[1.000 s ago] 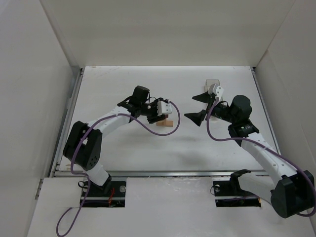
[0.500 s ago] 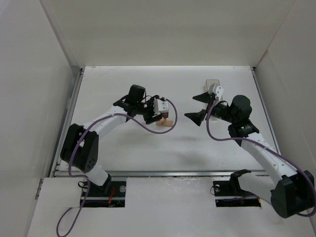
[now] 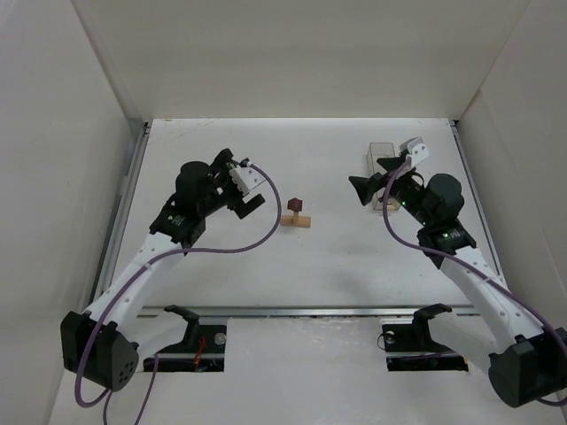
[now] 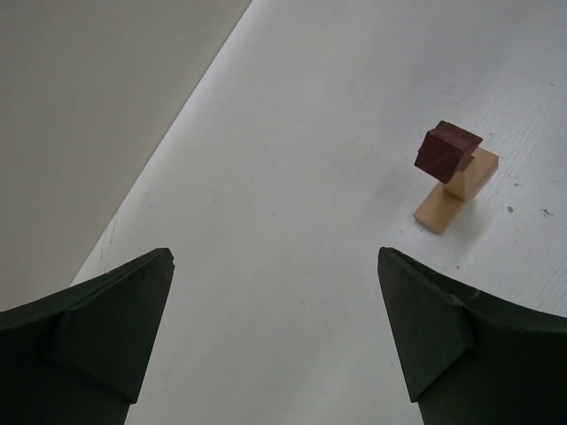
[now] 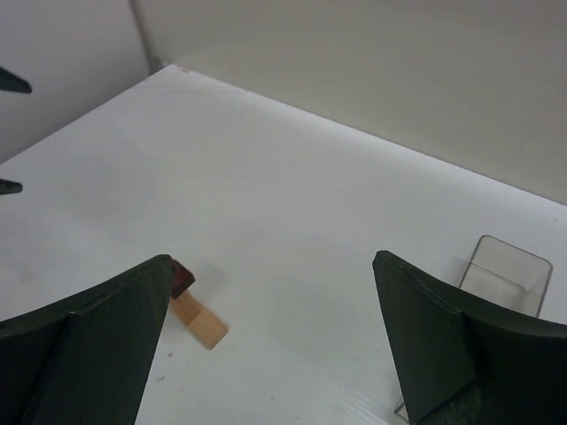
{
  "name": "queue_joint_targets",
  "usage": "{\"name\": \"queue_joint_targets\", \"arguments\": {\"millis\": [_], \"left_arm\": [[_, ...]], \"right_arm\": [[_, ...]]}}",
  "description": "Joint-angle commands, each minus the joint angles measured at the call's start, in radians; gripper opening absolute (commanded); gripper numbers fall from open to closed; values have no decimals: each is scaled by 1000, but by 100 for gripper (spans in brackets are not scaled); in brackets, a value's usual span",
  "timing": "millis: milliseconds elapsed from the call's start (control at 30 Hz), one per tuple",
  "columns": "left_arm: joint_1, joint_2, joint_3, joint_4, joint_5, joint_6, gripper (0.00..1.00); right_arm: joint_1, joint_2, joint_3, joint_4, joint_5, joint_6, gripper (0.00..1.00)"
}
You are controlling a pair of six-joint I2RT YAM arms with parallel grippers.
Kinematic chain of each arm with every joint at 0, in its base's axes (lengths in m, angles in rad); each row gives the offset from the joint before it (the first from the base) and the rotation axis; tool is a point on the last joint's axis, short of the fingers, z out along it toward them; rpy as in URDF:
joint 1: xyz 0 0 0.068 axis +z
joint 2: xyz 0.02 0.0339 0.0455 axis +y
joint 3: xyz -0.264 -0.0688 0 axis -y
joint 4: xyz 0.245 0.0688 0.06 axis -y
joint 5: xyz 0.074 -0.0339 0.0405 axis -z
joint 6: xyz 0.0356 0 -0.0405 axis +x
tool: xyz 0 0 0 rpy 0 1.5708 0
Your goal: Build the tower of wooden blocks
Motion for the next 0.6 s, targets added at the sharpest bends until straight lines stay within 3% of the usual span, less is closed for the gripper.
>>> {"name": "queue_joint_targets", "arguments": {"millis": [0, 100, 200, 433, 567], "left_arm": [[2, -18, -37, 73, -105, -119, 100], [2, 18, -29, 59, -49, -187, 95], [2, 94, 11, 42, -40, -310, 84], [-94, 209, 34, 22, -184, -407, 84], [-128, 262, 43, 13, -238, -418, 84]], "right_arm": [[-7, -45, 51, 1, 160, 35, 100], [-7, -45, 63, -37, 205, 105, 100], [-7, -16, 108, -125, 228, 174, 100], [-7, 48, 77, -125, 220, 269, 100], [38, 126, 68, -168, 338, 303, 100]]}}
